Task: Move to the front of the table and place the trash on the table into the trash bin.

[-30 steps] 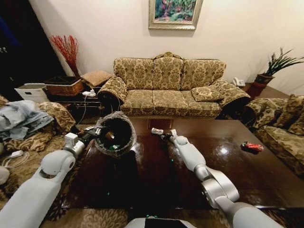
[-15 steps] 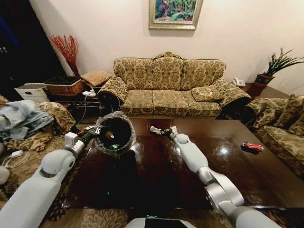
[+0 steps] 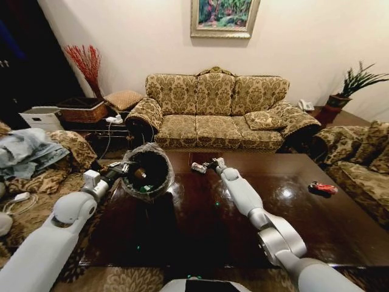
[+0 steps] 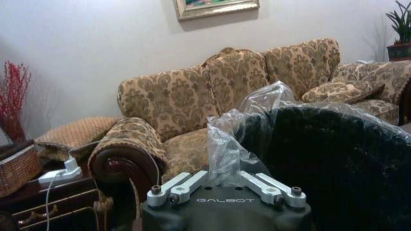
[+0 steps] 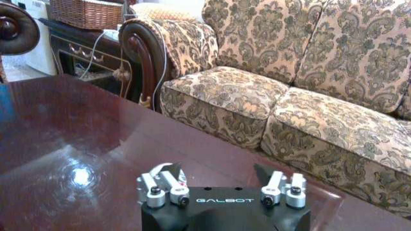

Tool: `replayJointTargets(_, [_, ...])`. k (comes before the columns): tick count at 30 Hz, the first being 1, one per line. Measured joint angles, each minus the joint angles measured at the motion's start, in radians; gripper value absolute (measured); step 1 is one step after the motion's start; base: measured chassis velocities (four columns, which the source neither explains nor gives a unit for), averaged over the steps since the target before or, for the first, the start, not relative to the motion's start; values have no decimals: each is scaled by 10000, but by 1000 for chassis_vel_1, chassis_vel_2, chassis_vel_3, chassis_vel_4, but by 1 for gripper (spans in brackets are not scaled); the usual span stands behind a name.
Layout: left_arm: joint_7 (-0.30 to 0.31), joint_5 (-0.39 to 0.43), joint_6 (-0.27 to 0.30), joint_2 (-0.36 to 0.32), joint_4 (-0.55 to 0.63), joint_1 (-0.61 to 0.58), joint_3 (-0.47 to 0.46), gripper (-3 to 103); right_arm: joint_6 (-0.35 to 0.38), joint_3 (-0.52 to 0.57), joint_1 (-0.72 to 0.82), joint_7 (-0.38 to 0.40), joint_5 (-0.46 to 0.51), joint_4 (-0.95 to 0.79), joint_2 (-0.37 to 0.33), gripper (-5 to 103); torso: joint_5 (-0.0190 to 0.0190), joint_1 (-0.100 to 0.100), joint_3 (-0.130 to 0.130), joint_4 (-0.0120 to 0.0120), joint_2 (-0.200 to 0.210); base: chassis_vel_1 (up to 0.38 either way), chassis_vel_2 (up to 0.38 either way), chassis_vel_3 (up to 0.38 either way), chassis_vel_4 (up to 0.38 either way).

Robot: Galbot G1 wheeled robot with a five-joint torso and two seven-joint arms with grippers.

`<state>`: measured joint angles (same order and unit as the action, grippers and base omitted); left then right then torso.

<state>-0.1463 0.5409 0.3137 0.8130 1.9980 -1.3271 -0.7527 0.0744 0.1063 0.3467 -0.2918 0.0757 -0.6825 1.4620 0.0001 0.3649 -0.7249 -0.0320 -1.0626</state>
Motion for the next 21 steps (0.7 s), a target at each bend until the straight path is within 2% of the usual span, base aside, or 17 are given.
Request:
replayJointTargets(1, [0,0,0,0,1,0,0,3,43,-13,44,-16,25,-73,-9,84,-1,1,0,0,0,0,0,0,0])
replayJointTargets(3, [0,0,0,-1,2,0,0,3,44,-30,77,-23,36,-108,-15,84,-1,0,0,0,0,0,0,0,0])
replayJointTargets(4, [0,2,0,-6,5,0,-1,3,-2,-66,130,-11,57,-132,-15,95,-1,0,0,0,0,0,0,0,0])
replayJointTargets(5, [-1,5,0,-10,8,0,-6,3,-18,-93,166,-5,63,-141,-14,98,0,-1,1,-2,0,-27,31,55,-32])
replayJointTargets(10, [-2,7,0,1,17,3,-16,3,16,-124,198,35,-22,-42,83,100,-2,4,-1,1,0,-34,21,30,-25])
replayJointTargets(16, [-15,6,-2,33,22,-10,-34,3,-294,-45,-6,36,-184,332,263,100,-3,3,-1,0,0,0,0,0,0])
replayJointTargets(21, [-20,4,-15,47,20,-12,-60,3,-187,21,-33,-108,-67,218,255,100,-2,-1,0,-2,0,0,0,0,0])
